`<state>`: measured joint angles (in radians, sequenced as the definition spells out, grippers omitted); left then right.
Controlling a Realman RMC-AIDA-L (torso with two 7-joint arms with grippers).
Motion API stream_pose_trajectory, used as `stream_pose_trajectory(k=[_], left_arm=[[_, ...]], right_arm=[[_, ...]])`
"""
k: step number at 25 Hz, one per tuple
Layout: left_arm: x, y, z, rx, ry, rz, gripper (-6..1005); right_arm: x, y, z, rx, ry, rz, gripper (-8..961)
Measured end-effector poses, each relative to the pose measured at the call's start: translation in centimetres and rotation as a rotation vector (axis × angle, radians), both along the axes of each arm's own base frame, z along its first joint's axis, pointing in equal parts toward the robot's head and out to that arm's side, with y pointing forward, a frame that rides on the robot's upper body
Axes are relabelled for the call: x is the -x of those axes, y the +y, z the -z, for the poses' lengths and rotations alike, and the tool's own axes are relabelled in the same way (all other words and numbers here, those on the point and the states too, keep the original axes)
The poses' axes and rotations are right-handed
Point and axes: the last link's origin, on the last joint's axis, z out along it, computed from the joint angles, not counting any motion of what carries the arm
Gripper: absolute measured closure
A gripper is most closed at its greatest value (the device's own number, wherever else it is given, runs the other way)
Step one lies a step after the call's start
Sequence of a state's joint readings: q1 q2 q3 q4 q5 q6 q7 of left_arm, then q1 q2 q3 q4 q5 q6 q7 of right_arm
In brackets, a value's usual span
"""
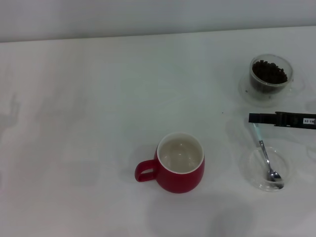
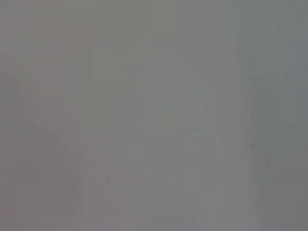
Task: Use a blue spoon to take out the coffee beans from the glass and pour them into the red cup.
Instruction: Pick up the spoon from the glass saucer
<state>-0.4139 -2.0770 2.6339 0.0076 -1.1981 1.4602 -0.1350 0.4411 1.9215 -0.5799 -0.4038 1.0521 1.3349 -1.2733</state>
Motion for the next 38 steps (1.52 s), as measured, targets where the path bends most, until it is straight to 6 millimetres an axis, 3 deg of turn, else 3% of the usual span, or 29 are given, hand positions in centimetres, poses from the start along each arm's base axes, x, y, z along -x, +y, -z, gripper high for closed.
stream_pose_trajectory(k=[13,35,37,38], left_arm=[[0.0,0.1,0.0,0.0,0.002,0.0,431],[0.2,-0.2,0.0,0.0,0.002,-0.009,431],[0.2,-0.2,0.0,0.0,0.002,-0.009,431],[0.2,-0.2,0.0,0.0,0.002,-0.009,431]], right_arm=[[0.1,-0.2,-0.1,0.035,-0.002,-0.009,620],[0.9,0.2,0.8,0.086,-0.024,-0.042,656],[0.9,0.1,0.9,0.086,-0.023,-0.043,799],[0.9,0.1,0.9,0.085,-0.024,-0.043,799]])
